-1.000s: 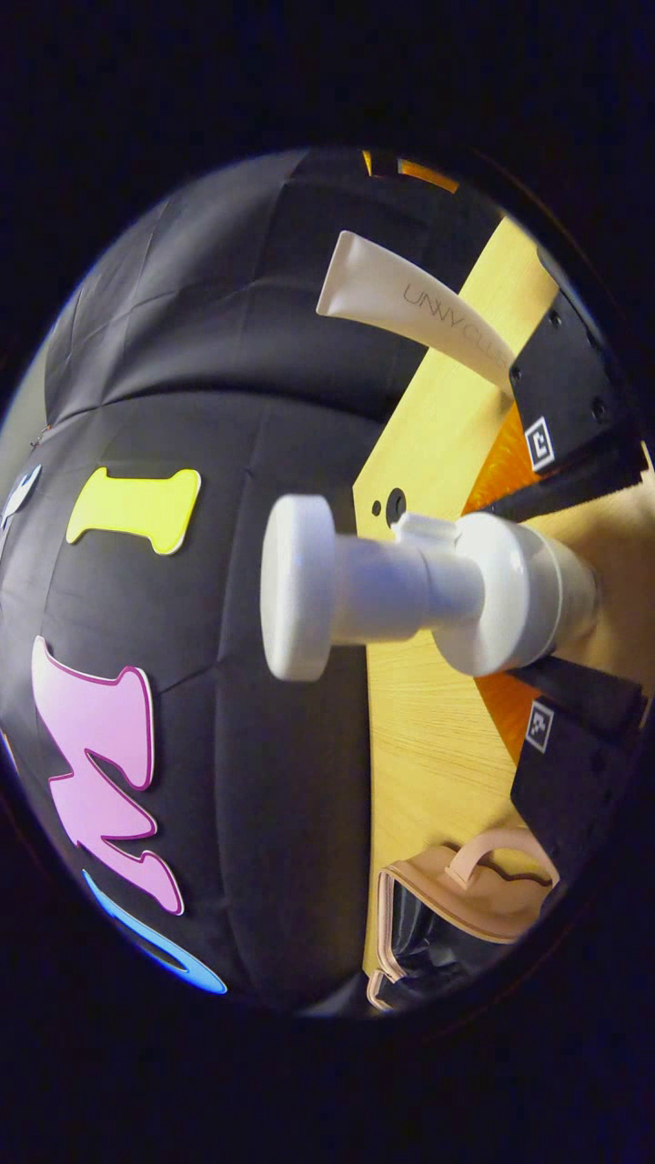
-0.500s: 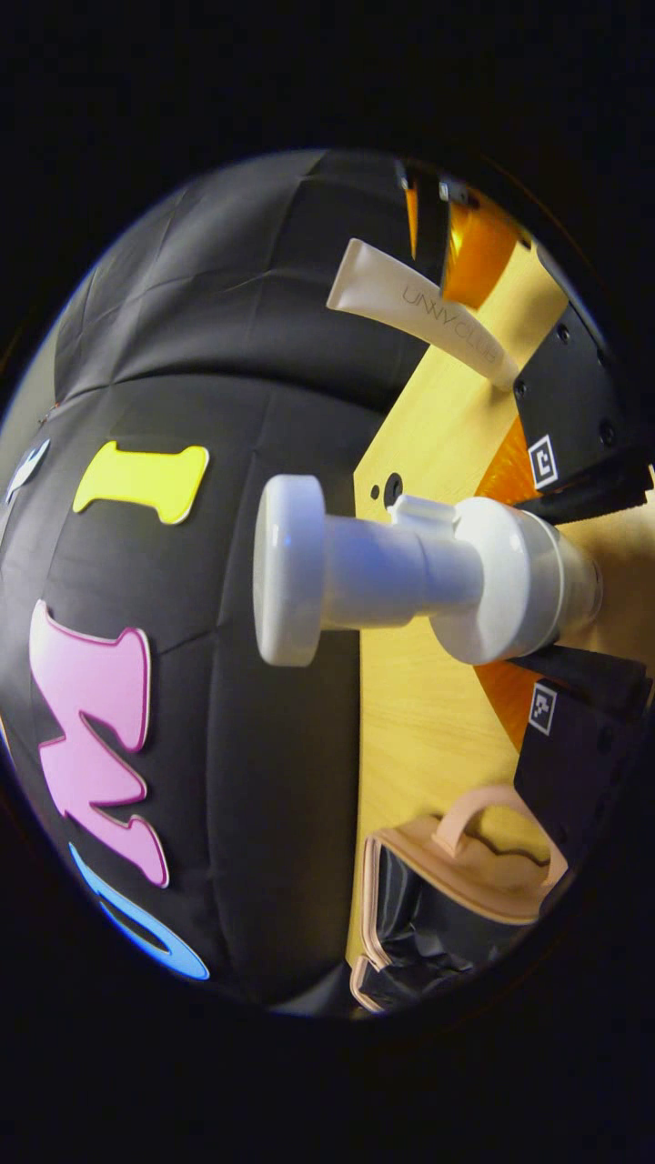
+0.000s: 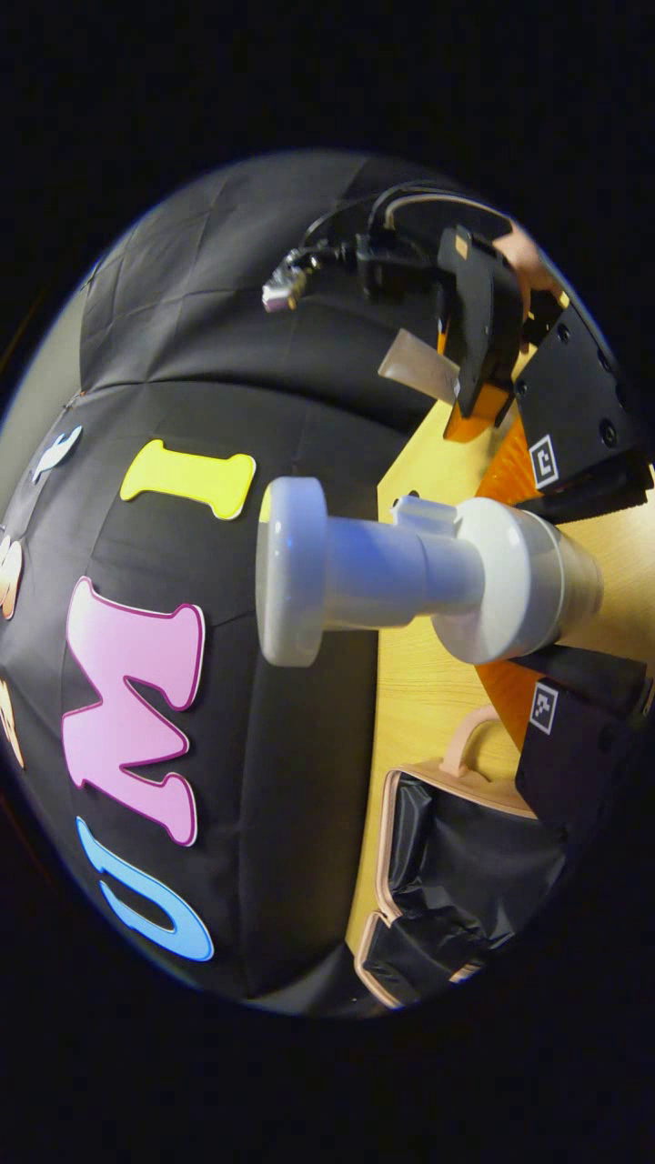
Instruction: First open the suitcase, pack the skin care products into it, and then close the suitcase.
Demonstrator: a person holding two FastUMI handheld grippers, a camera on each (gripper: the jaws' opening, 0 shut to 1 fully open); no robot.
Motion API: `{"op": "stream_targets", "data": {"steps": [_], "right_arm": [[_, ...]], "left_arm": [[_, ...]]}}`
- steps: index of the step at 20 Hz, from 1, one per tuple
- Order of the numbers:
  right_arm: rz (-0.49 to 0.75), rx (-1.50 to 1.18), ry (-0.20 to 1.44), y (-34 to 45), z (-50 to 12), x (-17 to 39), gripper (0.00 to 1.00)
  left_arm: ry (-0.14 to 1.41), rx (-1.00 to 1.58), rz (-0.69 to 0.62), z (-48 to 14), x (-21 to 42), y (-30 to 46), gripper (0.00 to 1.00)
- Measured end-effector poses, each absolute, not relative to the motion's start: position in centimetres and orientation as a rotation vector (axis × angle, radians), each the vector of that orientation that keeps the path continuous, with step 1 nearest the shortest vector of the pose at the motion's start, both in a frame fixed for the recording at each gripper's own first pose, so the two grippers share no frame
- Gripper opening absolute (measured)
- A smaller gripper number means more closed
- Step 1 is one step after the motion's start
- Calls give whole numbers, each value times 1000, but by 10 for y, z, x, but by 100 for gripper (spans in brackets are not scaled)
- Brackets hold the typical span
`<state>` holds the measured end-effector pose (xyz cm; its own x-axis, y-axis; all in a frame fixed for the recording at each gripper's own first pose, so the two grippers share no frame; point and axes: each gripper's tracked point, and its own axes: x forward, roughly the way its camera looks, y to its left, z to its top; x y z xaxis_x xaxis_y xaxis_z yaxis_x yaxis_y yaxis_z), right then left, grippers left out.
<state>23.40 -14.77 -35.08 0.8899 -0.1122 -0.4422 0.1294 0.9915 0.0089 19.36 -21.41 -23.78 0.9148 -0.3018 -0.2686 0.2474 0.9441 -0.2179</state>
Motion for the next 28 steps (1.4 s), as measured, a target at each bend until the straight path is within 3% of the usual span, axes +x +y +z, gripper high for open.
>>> {"op": "stream_targets", "data": {"steps": [2,3,5,7,12,14,17,20,21,28], "right_arm": [[-122,-3,452,-148,-356,238,77],[-92,-3,452,-143,-360,237,60],[-70,-12,443,-140,-360,238,47],[-58,19,455,-135,-358,237,41],[11,-25,402,-110,-316,217,32],[32,-3,383,-94,-289,206,36],[74,-14,345,-67,-249,194,31],[123,-12,323,-33,-214,183,41],[145,-10,317,-18,-202,179,36],[309,34,283,100,-149,168,36]], "left_arm": [[333,-172,-282,-244,181,-209,62],[344,-153,-275,-246,175,-205,63],[330,-136,-279,-243,170,-201,62],[333,-144,-281,-240,160,-195,62],[309,-162,-268,-218,149,-169,63],[293,-185,-256,-202,145,-152,63],[279,-211,-233,-183,144,-122,62],[265,-230,-199,-168,144,-82,62],[258,-234,-183,-162,145,-66,63],[362,-239,-78,-184,180,46,62]]}}
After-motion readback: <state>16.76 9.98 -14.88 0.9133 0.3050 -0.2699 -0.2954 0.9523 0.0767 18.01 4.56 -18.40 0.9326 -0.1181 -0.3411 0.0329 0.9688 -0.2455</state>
